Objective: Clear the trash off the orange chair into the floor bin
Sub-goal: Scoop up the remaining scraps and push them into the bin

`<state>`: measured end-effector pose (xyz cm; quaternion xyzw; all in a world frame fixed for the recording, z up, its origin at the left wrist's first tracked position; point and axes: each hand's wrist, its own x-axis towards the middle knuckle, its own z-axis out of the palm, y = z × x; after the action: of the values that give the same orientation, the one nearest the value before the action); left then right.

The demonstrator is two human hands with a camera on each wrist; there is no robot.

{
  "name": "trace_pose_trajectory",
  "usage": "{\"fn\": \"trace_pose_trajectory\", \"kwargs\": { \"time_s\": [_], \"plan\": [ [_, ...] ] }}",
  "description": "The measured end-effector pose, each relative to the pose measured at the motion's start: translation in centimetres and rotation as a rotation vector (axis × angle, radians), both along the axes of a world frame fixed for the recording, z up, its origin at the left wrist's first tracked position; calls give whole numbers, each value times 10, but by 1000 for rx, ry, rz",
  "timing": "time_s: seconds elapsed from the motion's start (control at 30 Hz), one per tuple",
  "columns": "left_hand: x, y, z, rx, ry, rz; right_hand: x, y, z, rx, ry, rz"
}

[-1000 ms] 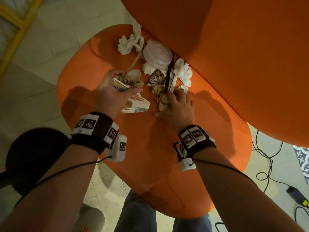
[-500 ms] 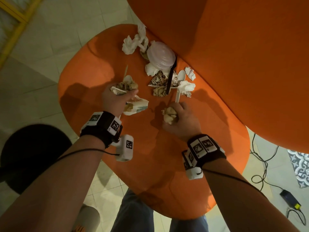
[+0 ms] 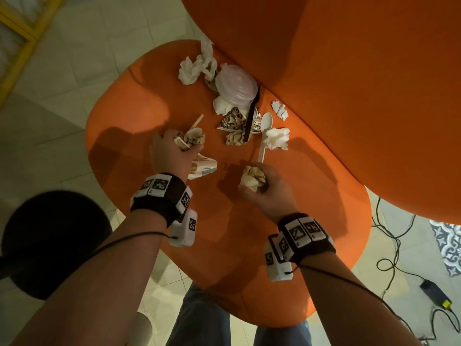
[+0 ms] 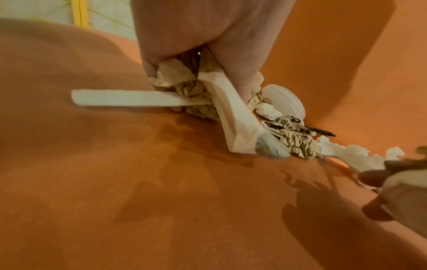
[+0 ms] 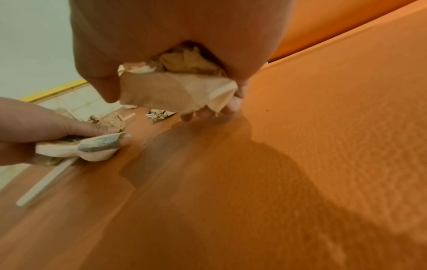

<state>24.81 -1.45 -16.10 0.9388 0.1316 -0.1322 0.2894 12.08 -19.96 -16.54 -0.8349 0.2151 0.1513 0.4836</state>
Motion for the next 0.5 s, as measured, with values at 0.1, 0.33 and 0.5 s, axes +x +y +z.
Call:
{"fn": "trace_pose_trajectory", "kwargs": {
  "time_s": [0.1, 0.33, 0.5],
  "plan": [
    [-3, 3, -4, 2, -56, -13, -5, 5, 0, 48, -28, 5],
    [-1, 8, -12, -19, -71, -5, -20, 3, 4, 56, -21, 2],
    [3, 6, -10, 12, -35, -15, -20, 11, 11, 44, 26, 131]
  ]
}}
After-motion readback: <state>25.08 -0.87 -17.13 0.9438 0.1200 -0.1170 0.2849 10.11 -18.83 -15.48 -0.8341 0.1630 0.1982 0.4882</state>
